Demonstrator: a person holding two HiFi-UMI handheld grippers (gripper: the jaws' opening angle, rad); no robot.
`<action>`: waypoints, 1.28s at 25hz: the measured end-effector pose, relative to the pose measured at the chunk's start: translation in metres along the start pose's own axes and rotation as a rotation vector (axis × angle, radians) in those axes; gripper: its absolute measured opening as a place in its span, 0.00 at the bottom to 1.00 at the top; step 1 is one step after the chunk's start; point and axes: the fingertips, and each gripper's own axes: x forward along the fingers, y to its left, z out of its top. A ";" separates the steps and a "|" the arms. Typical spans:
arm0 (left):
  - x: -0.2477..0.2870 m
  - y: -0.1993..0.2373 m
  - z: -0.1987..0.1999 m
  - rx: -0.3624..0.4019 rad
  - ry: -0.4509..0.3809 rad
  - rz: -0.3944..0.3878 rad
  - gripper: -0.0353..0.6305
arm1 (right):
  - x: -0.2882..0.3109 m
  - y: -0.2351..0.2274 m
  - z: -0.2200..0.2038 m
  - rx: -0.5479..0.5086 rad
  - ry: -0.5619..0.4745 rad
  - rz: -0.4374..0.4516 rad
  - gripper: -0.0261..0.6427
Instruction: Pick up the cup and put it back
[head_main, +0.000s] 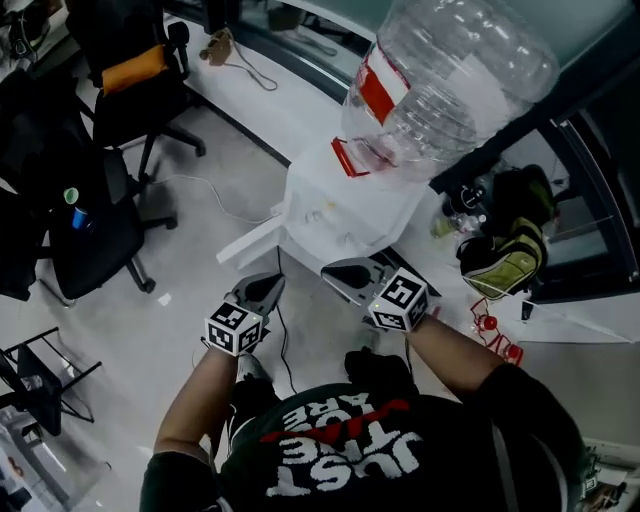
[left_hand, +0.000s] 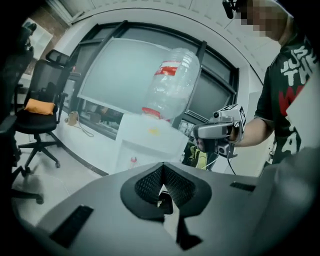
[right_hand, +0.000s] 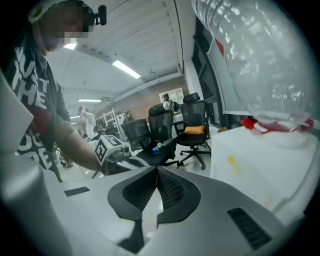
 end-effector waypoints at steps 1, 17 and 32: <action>0.014 0.014 -0.022 0.001 0.004 -0.008 0.07 | 0.016 -0.007 -0.020 -0.006 -0.005 0.007 0.09; 0.234 0.204 -0.344 0.056 0.119 -0.045 0.06 | 0.170 -0.118 -0.297 -0.047 -0.038 -0.116 0.09; 0.308 0.243 -0.421 0.307 0.222 -0.091 0.07 | 0.192 -0.159 -0.392 0.146 -0.060 -0.326 0.09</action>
